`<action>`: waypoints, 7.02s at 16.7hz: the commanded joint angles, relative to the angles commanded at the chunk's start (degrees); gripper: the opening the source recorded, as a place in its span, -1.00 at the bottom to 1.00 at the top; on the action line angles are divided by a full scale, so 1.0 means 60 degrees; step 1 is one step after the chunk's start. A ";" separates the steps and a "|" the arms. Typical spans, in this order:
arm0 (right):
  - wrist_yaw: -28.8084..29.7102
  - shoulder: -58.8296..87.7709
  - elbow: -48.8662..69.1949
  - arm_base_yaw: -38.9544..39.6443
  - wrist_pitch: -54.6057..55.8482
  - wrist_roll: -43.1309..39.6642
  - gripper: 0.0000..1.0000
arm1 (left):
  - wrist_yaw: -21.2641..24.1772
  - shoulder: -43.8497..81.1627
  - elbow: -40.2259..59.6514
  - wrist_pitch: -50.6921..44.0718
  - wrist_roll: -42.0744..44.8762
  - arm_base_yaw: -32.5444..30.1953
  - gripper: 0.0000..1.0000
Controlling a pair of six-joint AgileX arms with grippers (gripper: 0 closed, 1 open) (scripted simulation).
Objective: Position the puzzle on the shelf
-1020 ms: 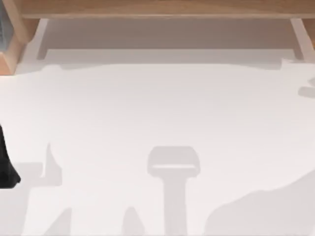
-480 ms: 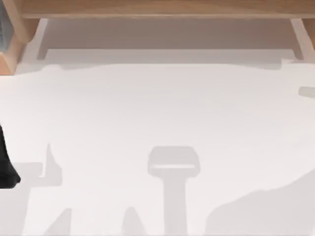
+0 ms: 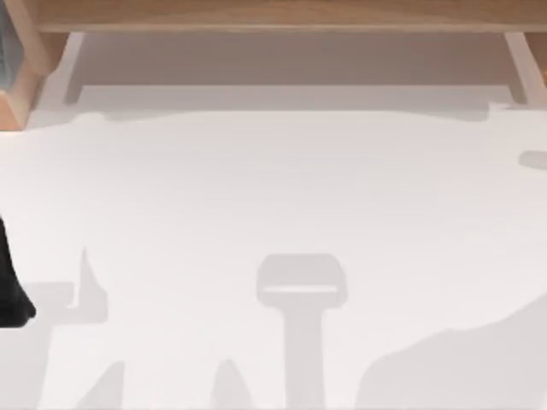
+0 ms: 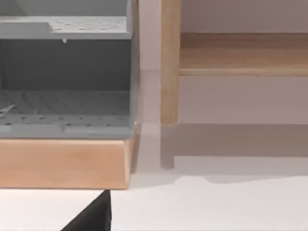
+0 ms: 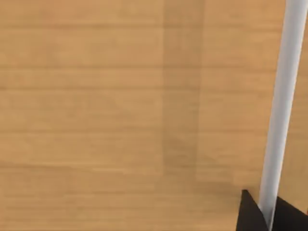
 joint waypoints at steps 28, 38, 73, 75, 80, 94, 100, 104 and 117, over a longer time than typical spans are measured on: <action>-0.1470 -0.2083 -0.4948 -0.1475 0.2825 0.0051 -1.00 | 0.0000 0.0000 0.0000 0.0000 0.0000 0.0000 1.00; -0.2327 -0.2591 -0.6420 -0.2269 0.3801 0.0058 -1.00 | 0.0000 0.0000 0.0000 0.0000 0.0000 0.0000 1.00; -0.3102 -0.2971 -0.7561 -0.3045 0.4591 0.0069 1.00 | 0.0000 0.0000 0.0000 0.0000 0.0000 0.0000 1.00; -0.3102 -0.2971 -0.7561 -0.3045 0.4591 0.0069 1.00 | 0.0000 0.0000 0.0000 0.0000 0.0000 0.0000 1.00; -0.2855 -0.3070 -0.7216 -0.3321 0.4315 0.0118 1.00 | 0.0000 0.0000 0.0000 0.0000 0.0000 0.0000 1.00; 0.0626 -0.4665 -0.0245 -0.3874 -0.4085 0.3151 1.00 | 0.0000 0.0000 0.0000 0.0000 0.0000 0.0000 1.00; 0.1935 -0.3629 0.3887 -0.2641 -1.0297 0.5532 1.00 | 0.0000 0.0000 0.0000 0.0000 0.0000 0.0000 1.00; 0.2499 -0.2463 0.6398 -0.1679 -1.4620 0.7248 1.00 | 0.0000 0.0000 0.0000 0.0000 0.0000 0.0000 1.00; 0.3092 0.0586 1.1050 0.0350 -2.3679 1.1029 1.00 | 0.0000 0.0000 0.0000 0.0000 0.0000 0.0000 1.00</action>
